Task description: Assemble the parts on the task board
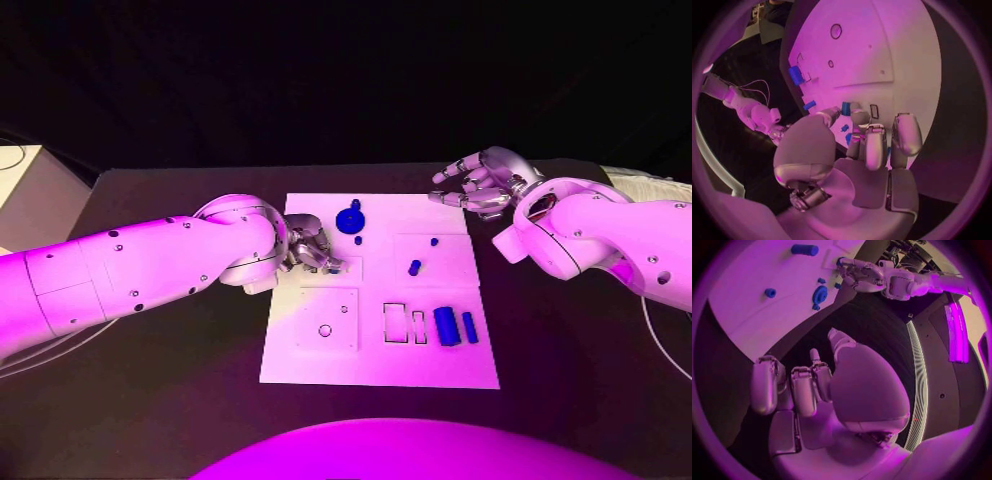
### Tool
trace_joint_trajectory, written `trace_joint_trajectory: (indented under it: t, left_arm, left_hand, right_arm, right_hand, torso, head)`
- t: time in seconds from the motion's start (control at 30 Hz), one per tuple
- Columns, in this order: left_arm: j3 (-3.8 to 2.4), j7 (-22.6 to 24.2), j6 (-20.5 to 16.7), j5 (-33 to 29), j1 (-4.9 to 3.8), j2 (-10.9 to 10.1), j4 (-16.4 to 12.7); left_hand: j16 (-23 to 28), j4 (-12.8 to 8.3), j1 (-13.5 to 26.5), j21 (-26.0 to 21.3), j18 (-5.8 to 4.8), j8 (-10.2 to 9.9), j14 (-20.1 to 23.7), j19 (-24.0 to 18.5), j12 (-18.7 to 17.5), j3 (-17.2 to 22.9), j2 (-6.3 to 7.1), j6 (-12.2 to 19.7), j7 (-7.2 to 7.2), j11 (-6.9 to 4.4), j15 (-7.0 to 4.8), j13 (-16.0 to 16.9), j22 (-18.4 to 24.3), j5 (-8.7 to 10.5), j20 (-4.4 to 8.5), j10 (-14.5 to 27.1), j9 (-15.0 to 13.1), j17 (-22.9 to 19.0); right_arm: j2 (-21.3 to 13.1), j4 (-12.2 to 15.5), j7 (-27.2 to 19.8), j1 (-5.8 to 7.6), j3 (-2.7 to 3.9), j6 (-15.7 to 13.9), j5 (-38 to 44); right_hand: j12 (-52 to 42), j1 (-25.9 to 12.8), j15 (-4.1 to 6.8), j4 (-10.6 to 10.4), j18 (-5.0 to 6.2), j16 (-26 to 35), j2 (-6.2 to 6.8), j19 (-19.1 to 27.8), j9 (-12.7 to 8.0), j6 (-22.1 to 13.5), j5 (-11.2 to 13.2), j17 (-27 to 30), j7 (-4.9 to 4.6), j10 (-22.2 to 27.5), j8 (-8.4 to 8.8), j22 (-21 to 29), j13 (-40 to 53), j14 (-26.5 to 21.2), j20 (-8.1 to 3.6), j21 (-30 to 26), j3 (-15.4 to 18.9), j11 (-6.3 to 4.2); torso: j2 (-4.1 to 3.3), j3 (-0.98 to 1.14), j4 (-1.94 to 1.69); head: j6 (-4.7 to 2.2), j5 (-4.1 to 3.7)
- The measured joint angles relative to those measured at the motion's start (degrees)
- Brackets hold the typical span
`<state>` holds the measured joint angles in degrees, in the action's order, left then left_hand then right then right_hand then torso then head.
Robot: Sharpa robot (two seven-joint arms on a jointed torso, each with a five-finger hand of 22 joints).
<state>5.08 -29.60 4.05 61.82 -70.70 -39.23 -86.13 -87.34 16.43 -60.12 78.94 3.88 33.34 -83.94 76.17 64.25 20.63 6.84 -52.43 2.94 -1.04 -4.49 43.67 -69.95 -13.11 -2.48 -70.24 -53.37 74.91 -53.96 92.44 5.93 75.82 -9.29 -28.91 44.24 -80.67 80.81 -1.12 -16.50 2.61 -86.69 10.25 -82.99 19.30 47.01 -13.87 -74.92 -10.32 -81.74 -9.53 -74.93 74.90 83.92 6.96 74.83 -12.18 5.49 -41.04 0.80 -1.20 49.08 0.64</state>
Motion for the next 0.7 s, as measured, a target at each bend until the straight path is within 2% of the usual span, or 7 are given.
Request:
trace_joint_trajectory:
  t: [0.2,0.6,0.7]
  left_arm:
    - [-0.06,0.0,0.7,0.2,-0.05,0.1,0.2]
    - [-0.11,0.0,2.2,1.0,-0.12,0.4,0.3]
    - [-0.13,0.0,2.2,1.1,-0.13,0.4,0.2]
  left_hand:
    - [-0.4,-0.1,-1.7,0.1,0.00,0.4,0.0,0.2,0.7,0.8,-0.26,-0.4,-0.41,-0.20,0.00,0.6,-0.4,0.00,0.21,-0.2,0.1,0.0]
    - [-0.7,-0.1,-2.6,0.4,0.01,1.0,0.0,0.6,1.2,1.7,-0.49,-0.6,-0.61,-0.61,0.00,1.2,-1.0,0.01,0.23,-0.6,0.1,0.0]
    - [-0.7,-0.6,-4.4,0.4,0.01,1.2,0.0,0.8,1.4,3.9,-0.61,-0.6,-0.60,-0.72,0.00,1.2,-1.1,0.06,0.42,-0.7,0.0,0.0]
  right_arm:
    - [0.0,0.0,0.0,0.00,-0.01,0.1,0.0]
    - [0.0,0.0,0.0,0.00,-0.01,0.2,0.0]
    - [0.0,0.0,0.0,0.00,-0.02,0.3,0.0]
  right_hand:
    - [0.0,0.0,0.00,0.0,0.00,0.0,0.00,0.0,0.0,0.0,0.0,0.0,0.00,0.0,0.00,0.0,0.0,0.0,0.00,0.0,0.0,0.00]
    - [0.0,0.0,0.00,0.0,0.00,0.0,0.00,0.0,0.0,0.0,0.0,0.0,0.00,0.0,0.00,0.0,0.0,0.0,0.00,0.0,0.0,0.00]
    - [0.0,0.0,0.00,0.0,0.00,0.0,0.00,0.0,0.0,0.0,0.0,0.0,0.00,0.0,0.00,0.0,0.0,0.0,0.00,0.0,0.0,0.00]
  torso:
    - [0.01,0.00,-0.01]
    - [0.01,0.02,-0.03]
    - [0.02,0.02,-0.03]
  head:
    - [0.04,-0.05]
    - [0.13,-0.09]
    - [0.21,-0.05]
